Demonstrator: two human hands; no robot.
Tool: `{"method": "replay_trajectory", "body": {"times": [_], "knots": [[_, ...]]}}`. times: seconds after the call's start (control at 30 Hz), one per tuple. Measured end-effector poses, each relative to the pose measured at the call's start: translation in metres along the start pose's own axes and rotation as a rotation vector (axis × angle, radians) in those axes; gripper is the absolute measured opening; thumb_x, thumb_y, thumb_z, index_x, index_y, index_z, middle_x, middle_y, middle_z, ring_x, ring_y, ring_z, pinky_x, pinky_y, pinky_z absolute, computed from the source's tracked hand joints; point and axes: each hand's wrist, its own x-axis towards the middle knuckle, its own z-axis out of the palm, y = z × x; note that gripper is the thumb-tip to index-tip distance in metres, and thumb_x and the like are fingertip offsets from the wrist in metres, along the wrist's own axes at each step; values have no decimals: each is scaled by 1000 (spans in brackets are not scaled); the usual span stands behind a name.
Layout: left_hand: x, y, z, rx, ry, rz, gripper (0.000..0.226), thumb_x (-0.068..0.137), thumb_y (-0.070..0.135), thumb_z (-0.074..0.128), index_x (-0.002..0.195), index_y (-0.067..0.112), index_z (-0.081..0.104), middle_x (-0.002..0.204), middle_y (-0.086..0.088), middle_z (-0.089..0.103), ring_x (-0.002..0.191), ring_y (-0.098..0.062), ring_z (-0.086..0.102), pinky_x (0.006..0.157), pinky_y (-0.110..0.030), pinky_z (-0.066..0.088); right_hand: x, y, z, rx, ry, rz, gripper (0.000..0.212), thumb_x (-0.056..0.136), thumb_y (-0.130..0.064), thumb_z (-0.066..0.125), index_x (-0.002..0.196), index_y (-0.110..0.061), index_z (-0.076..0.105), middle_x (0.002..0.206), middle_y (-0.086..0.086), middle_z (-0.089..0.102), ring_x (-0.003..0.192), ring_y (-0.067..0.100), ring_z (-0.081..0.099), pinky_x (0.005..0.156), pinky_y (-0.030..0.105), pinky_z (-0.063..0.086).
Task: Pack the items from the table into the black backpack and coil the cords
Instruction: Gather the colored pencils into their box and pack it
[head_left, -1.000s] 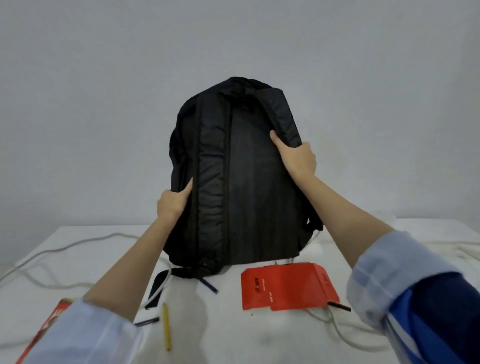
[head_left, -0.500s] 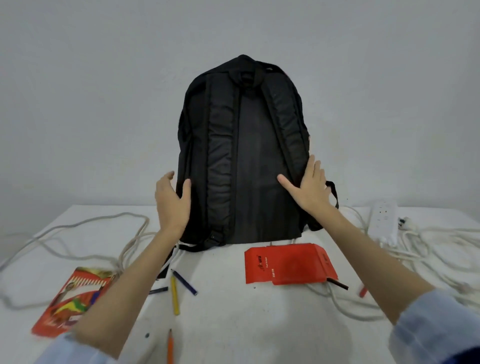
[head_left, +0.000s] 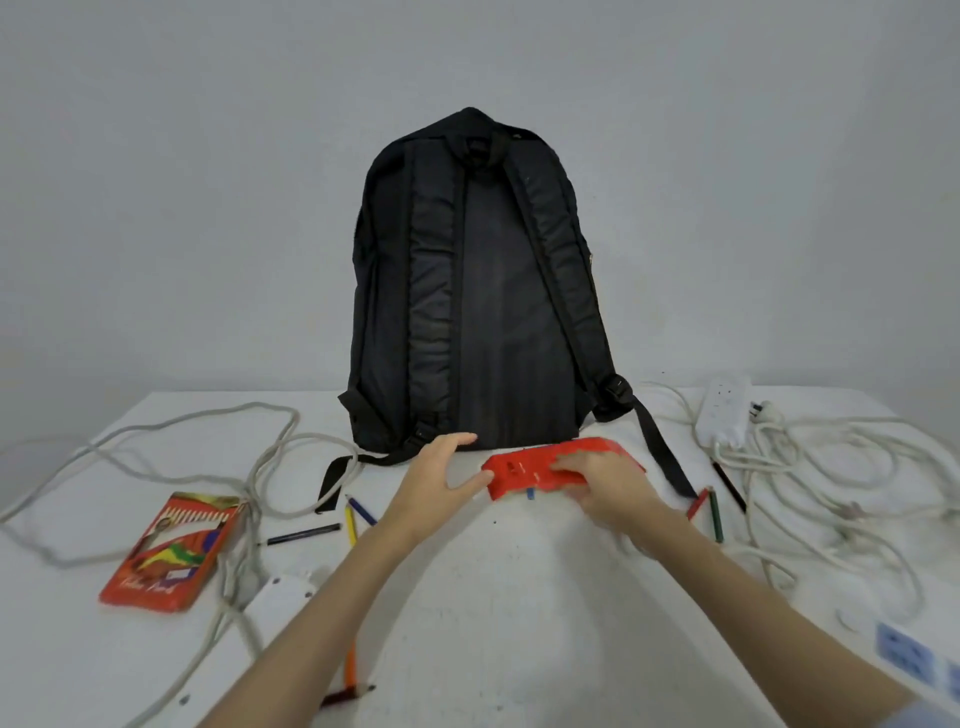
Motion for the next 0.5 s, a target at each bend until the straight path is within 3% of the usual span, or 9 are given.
{"method": "replay_trajectory", "body": {"times": [0.1, 0.17, 0.27, 0.33, 0.43, 0.5], "knots": [[-13, 8, -4, -158, 97, -85, 57, 85, 36, 65, 136, 22, 44, 134, 11, 44, 124, -4, 39, 101, -18, 29, -9, -8, -17, 162, 360, 1, 29, 97, -20, 46, 120, -20, 63, 114, -4, 67, 104, 17, 61, 80, 15, 36], [-19, 15, -5, -281, 137, -142, 60, 85, 38, 64, 138, 22, 42, 136, 13, 43, 125, -3, 39, 105, -22, 30, -14, -17, -30, 313, 445, -37, 27, 96, -16, 47, 116, -19, 65, 108, -7, 69, 98, 13, 62, 75, 12, 36], [-29, 30, -6, -508, 165, -216, 51, 89, 33, 59, 135, 21, 43, 136, 7, 48, 125, -6, 44, 107, -28, 35, -23, -29, -41, 490, 279, -163, 25, 95, -15, 50, 113, -21, 68, 108, -13, 68, 102, 5, 60, 90, 20, 43], [-35, 36, -8, -644, 118, -226, 42, 90, 28, 59, 130, 22, 48, 127, 4, 56, 117, -7, 52, 102, -27, 40, -29, -33, -38, 413, 173, -188, 26, 96, -19, 50, 116, -24, 66, 115, -13, 66, 110, 6, 58, 99, 26, 41], [-47, 35, -6, -616, 3, -206, 35, 85, 22, 69, 116, 35, 57, 103, -4, 61, 97, -15, 60, 84, -32, 48, -32, -33, -28, 258, 192, -163, 28, 94, -25, 52, 119, -29, 64, 120, -11, 64, 115, 12, 55, 103, 37, 35], [-55, 34, 3, -593, 49, -212, 40, 87, 7, 64, 116, 34, 56, 102, -6, 61, 89, -18, 58, 75, -30, 48, -36, -34, -20, 143, 260, -140, 31, 90, -22, 58, 120, -27, 63, 118, -4, 62, 113, 18, 54, 104, 41, 31]]}}
